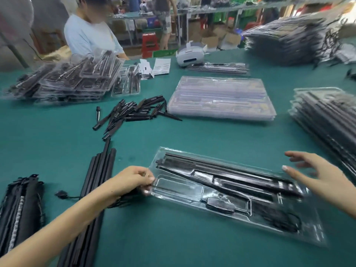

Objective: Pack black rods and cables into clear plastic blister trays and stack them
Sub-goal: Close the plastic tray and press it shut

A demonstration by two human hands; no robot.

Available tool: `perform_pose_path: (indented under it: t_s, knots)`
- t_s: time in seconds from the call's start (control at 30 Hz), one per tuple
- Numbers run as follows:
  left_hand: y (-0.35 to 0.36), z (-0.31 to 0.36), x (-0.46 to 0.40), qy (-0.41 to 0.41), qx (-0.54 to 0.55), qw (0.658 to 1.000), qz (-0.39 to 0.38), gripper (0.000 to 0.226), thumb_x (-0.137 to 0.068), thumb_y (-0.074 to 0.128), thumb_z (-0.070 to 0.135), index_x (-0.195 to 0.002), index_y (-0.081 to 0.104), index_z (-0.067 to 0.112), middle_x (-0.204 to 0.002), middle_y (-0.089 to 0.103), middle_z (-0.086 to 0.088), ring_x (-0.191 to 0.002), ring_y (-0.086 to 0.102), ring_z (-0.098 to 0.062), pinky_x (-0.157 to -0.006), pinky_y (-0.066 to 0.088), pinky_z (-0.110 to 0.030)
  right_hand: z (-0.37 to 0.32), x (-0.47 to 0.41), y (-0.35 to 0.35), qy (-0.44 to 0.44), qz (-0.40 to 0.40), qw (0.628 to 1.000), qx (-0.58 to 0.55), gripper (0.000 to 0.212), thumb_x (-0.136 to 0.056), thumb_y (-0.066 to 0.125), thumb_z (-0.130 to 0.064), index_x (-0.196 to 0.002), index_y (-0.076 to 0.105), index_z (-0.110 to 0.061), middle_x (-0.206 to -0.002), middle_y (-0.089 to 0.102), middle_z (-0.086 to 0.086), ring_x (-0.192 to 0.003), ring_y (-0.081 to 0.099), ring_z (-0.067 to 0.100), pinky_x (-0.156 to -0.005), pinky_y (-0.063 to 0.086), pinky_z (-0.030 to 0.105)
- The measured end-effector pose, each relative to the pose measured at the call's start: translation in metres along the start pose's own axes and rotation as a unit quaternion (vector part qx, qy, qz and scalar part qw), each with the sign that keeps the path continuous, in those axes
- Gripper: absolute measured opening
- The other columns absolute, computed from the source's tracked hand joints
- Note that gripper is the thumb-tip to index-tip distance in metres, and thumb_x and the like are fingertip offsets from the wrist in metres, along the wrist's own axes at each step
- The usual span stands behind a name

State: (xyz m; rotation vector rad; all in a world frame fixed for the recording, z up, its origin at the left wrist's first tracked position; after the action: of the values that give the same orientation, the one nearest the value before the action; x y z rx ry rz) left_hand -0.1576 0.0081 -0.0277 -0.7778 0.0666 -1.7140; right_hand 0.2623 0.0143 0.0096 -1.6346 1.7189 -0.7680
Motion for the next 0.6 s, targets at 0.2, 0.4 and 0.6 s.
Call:
perform_pose_path:
  t_s: [0.2, 0.4, 0.6]
  knots:
    - [0.033, 0.061, 0.036, 0.194, -0.480, 0.804, 0.294, 0.053, -0.085, 0.066, 0.017, -0.134, 0.048, 0.006, -0.138, 0.047, -0.013, -0.127, 0.047, -0.031, -0.104, 0.034, -0.051, 0.053, 0.070, 0.000, 0.105, 0.000, 0.994, 0.011, 0.053, -0.075, 0.078, -0.022, -0.124, 0.059, -0.015, -0.094, 0.058, 0.001, -0.078, 0.057, 0.015, -0.073, 0.039, 0.021]
    - [0.129, 0.088, 0.013, 0.307, -0.457, 0.831, 0.080, 0.058, -0.099, 0.022, 0.053, -0.149, -0.004, 0.042, -0.152, -0.018, 0.024, -0.139, -0.026, 0.001, -0.116, -0.017, -0.030, 0.043, 0.082, 0.011, 0.089, 0.015, 0.995, -0.038, 0.028, -0.079, 0.077, -0.022, -0.100, 0.061, -0.030, -0.064, 0.060, -0.003, -0.065, 0.054, 0.007, -0.063, 0.040, 0.015]
    - [0.141, 0.077, -0.024, 0.294, -0.471, 0.828, 0.080, 0.056, -0.088, 0.011, 0.073, -0.138, -0.012, 0.060, -0.154, -0.019, 0.022, -0.140, -0.027, -0.001, -0.116, -0.017, -0.042, 0.042, 0.089, 0.021, 0.096, 0.052, 0.992, -0.066, 0.025, -0.083, 0.071, -0.017, -0.099, 0.057, -0.031, -0.049, 0.052, -0.013, -0.056, 0.052, 0.004, -0.062, 0.039, 0.013]
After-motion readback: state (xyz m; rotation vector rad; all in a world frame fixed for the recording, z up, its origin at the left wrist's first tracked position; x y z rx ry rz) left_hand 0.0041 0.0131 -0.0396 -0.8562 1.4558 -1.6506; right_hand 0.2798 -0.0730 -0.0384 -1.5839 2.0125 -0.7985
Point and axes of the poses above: each hand's wrist, its own x-axis away from the middle knuckle, its own y-axis out of the palm, z = x × y, the point moved 5 cm from there along -x, towards the middle knuckle
